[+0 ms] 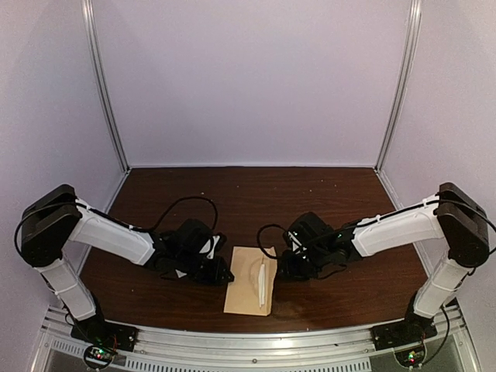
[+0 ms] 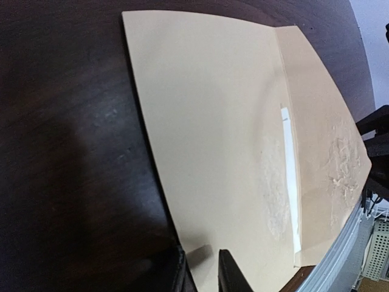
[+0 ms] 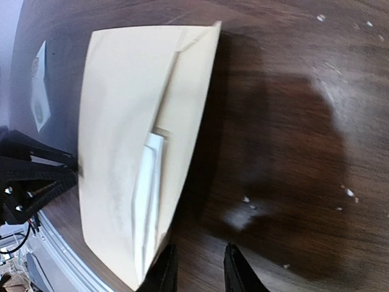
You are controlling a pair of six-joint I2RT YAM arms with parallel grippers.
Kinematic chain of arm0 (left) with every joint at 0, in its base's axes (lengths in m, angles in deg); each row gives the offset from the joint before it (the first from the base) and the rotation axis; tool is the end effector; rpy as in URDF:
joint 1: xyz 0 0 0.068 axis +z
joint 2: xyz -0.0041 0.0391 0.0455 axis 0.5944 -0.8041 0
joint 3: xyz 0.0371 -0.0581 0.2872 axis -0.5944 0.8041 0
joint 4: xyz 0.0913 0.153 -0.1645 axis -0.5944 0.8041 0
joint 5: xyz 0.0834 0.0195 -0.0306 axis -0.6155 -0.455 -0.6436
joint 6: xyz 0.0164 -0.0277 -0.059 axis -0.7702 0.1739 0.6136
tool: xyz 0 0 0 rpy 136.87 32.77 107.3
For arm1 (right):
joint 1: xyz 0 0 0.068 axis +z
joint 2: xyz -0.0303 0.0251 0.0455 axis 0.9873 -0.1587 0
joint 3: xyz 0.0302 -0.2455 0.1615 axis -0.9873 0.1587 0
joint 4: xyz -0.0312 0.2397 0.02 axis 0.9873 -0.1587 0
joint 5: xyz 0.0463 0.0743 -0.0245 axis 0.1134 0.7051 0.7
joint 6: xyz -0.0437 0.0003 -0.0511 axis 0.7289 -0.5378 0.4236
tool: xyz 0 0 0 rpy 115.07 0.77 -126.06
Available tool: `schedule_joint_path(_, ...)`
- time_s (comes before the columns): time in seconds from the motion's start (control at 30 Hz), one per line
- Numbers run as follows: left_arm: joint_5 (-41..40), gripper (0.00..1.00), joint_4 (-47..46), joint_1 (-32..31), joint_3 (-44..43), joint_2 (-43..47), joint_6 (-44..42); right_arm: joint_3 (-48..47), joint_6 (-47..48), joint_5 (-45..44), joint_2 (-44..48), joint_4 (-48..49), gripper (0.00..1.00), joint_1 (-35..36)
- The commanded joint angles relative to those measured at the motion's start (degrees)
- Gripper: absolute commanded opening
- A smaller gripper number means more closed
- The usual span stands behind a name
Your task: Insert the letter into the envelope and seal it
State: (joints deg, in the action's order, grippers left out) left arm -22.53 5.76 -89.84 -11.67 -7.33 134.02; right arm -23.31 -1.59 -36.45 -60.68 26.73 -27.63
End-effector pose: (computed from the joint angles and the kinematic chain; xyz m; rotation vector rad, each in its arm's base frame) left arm 0.1727 -0.2542 0.1489 0.1557 2.7558 -0.9764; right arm 0.1730 0.2581 0.1709 -0.1782 2.8566 0.9508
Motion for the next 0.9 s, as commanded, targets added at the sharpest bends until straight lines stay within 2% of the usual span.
schedule_joint_path(0.0,3.01,0.2,-3.28,-1.65,-1.73,-3.54,0.28,-2.36,1.21,4.04,-1.57,4.94,0.25,0.88)
schedule_joint_path(0.47,6.2,0.18,-7.13,-5.07,-6.47,-9.23,1.6,1.32,-0.2,5.12,-6.43,7.84,0.13,1.08)
schedule_joint_path(0.57,2.9,0.16,-8.02,-5.59,-4.99,-5.55,1.99,1.89,-0.75,4.47,-6.02,7.55,0.12,1.08)
schedule_joint_path(0.7,-3.95,0.31,-8.16,-5.05,-1.78,4.25,2.21,1.67,-1.45,4.43,-2.71,8.23,0.16,1.08)
schedule_joint_path(0.87,-5.6,0.39,0.11,-1.71,-2.32,11.68,0.53,-3.45,0.31,3.54,0.28,4.07,0.21,1.08)
